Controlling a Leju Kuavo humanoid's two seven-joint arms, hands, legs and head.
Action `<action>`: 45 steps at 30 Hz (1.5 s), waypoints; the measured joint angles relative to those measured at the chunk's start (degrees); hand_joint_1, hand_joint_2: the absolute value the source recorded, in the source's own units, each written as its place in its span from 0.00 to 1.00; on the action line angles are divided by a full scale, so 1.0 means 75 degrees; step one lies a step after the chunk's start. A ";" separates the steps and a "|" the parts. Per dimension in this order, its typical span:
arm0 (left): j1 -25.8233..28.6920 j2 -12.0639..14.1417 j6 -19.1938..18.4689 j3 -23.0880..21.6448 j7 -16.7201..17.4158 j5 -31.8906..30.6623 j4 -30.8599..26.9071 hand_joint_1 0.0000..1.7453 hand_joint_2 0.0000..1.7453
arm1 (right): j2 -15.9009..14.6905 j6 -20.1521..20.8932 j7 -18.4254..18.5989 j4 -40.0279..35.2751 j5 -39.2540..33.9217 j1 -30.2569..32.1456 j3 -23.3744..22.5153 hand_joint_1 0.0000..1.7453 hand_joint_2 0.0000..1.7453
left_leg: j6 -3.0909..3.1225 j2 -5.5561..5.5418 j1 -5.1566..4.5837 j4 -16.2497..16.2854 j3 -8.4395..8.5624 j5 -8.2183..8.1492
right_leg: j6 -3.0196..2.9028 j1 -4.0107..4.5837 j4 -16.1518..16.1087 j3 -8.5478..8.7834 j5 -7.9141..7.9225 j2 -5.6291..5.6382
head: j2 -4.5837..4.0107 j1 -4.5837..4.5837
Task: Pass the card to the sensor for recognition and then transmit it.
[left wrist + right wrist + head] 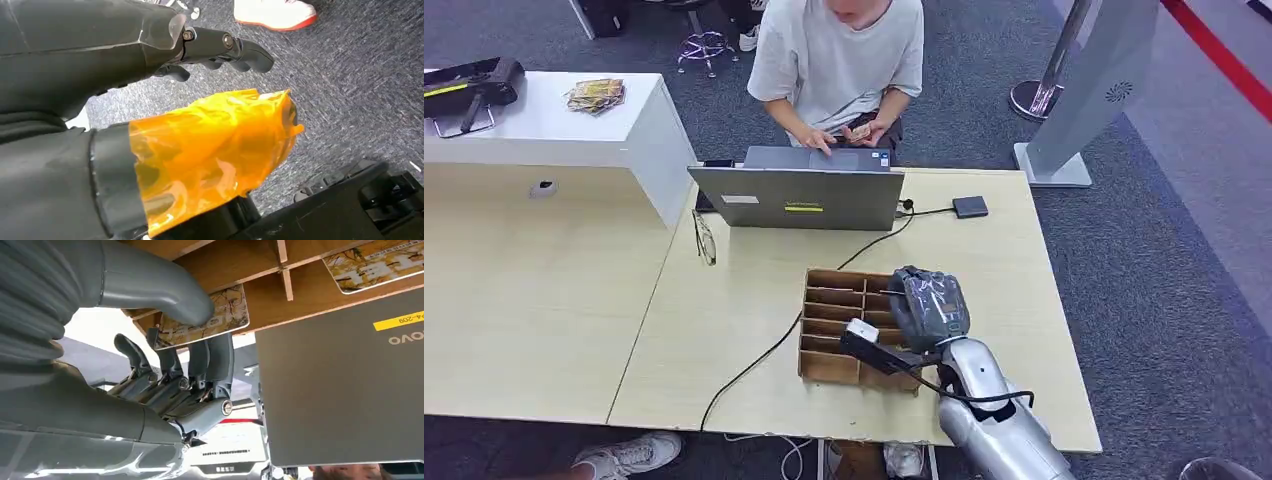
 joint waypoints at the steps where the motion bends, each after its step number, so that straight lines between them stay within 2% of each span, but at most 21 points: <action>1: 0.0000 0.0000 0.0000 0.0000 0.0000 -0.0009 0.0000 0.00 0.00 | 0.0000 -0.0006 -0.0006 0.0000 -0.0006 0.0000 -0.0003 0.86 1.00 | 0.0000 0.0000 0.0000 0.0000 0.0000 0.0000 | 0.0000 0.0000 0.0000 0.0000 0.0000 0.0000 | 0.0000 0.0003; 4: 0.0000 0.0000 0.0000 0.0000 -0.0003 -0.0012 0.0000 0.00 0.00 | 0.0003 -0.0035 -0.0050 0.0000 -0.0012 0.0001 -0.0006 0.85 1.00 | 0.0000 0.0000 0.0000 0.0000 0.0000 0.0000 | 0.0000 0.0000 0.0000 0.0000 0.0000 0.0000 | 0.0000 0.0003; 7: 0.0000 0.0000 -0.0003 0.0000 0.0000 -0.0012 0.0000 0.00 0.00 | 0.0003 -0.0076 -0.0093 0.0000 -0.0032 0.0001 -0.0006 0.90 1.00 | 0.0000 0.0000 0.0000 0.0000 0.0000 0.0000 | 0.0000 0.0000 0.0000 0.0000 0.0000 0.0000 | 0.0000 0.0003; 20: 0.0002 0.0000 0.0003 0.0000 -0.0003 0.0038 0.0000 0.00 0.00 | 0.0003 -0.0137 -0.0268 -0.0370 -0.0172 0.0010 -0.0093 0.93 1.00 | 0.0000 0.0001 0.0000 0.0000 0.0000 0.0000 | 0.0000 0.0000 0.0000 -0.0001 0.0000 0.0000 | 0.0000 0.0003; 28: 0.0006 0.0000 0.0023 0.0000 -0.0017 0.0122 0.0000 0.00 0.00 | 0.0003 -0.0233 -0.0411 -0.1095 -0.0259 0.0120 -0.0122 0.92 1.00 | 0.0000 0.0001 0.0000 0.0000 0.0000 0.0000 | 0.0000 0.0000 0.0000 -0.0001 0.0000 0.0000 | 0.0000 0.0000; 37: 0.0007 0.0003 0.0026 0.0006 -0.0029 0.0222 0.0000 0.00 0.00 | 0.0003 -0.0236 -0.0466 -0.2078 -0.0335 0.0219 -0.0079 0.96 1.00 | 0.0000 0.0001 0.0000 0.0000 0.0000 0.0000 | 0.0000 0.0000 0.0000 -0.0001 0.0000 0.0001 | 0.0000 0.0003; 42: 0.0011 0.0003 0.0050 0.0012 -0.0038 0.0256 0.0000 0.00 0.00 | -0.0006 -0.0359 -0.0560 -0.2606 -0.0414 0.0339 0.0044 0.94 1.00 | 0.0000 0.0001 0.0000 0.0000 0.0000 0.0000 | 0.0000 0.0000 0.0000 -0.0001 0.0000 0.0001 | 0.0000 0.0003; 45: 0.0011 0.0006 0.0076 0.0015 -0.0038 0.0268 0.0000 0.00 0.00 | -0.0009 -0.0376 -0.0577 -0.2835 -0.0420 0.0384 0.0090 0.97 1.00 | 0.0000 0.0001 0.0000 0.0000 0.0000 0.0000 | 0.0000 0.0000 0.0000 -0.0001 0.0000 0.0001 | 0.0000 0.0003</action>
